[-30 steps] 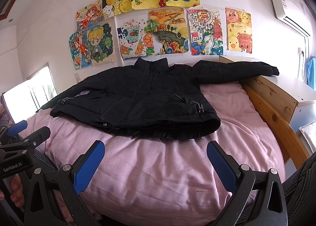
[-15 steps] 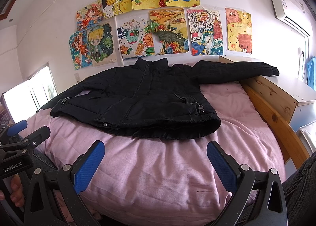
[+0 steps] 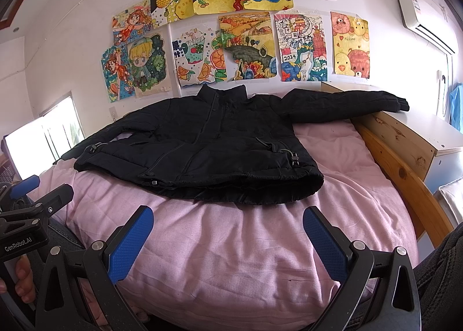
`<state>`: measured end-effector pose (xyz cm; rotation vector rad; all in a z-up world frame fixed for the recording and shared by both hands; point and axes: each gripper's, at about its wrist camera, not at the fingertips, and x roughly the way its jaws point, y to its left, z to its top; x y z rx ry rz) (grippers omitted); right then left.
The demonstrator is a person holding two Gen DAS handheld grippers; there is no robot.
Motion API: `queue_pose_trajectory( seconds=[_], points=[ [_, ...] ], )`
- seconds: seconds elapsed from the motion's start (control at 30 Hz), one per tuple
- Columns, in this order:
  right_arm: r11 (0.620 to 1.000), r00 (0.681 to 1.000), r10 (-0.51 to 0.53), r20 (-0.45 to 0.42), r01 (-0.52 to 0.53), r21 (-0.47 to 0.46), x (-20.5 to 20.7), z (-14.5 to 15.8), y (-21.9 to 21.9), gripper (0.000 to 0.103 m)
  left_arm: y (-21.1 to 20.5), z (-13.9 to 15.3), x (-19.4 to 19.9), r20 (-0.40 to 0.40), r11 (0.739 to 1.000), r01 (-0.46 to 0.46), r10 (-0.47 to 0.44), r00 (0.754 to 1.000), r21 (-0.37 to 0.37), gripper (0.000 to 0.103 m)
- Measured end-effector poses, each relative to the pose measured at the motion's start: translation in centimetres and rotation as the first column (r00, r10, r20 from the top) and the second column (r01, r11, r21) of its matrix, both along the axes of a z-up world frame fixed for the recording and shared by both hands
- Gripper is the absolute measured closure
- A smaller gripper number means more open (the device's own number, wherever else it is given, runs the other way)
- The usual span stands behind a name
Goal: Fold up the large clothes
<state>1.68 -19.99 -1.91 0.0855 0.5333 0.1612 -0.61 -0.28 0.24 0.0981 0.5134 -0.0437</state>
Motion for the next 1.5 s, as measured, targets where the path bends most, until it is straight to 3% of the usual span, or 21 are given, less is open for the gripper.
queue_pose_trajectory(
  seconds=[0.93,1.1,1.2,1.3,1.4,1.5],
  points=[
    [1.000,1.000,0.000,0.001,0.000,0.000,-0.1,-0.1,0.4,0.000,0.0,-0.1,0.0,0.003,1.000,0.000,0.000,1.000,0.000,0.001],
    [1.000,1.000,-0.012,-0.021,0.012,-0.001,0.0,-0.2,0.6,0.000,0.4,0.2,1.0,-0.029,1.000,-0.009,0.009,1.000,-0.008,0.001],
    [1.000,0.998,-0.015,-0.053,0.015,0.002,1.2,0.0,0.8,0.000,1.0,1.8,2.8,-0.059,1.000,-0.005,0.003,0.998,-0.028,0.001],
    [1.000,0.999,0.015,-0.051,-0.014,0.017,1.9,0.6,-0.1,0.000,1.3,4.7,4.9,-0.034,0.999,0.002,-0.003,0.999,-0.036,0.001],
    [1.000,0.999,0.012,-0.036,-0.012,0.013,3.5,2.3,-1.7,0.000,1.0,6.3,6.5,-0.021,1.000,0.026,-0.026,0.999,-0.013,0.001],
    [0.996,0.998,-0.007,-0.055,0.011,0.085,5.4,3.2,-4.4,0.000,0.3,7.4,8.5,-0.032,0.998,0.065,-0.064,0.997,0.027,0.001]
  ],
)
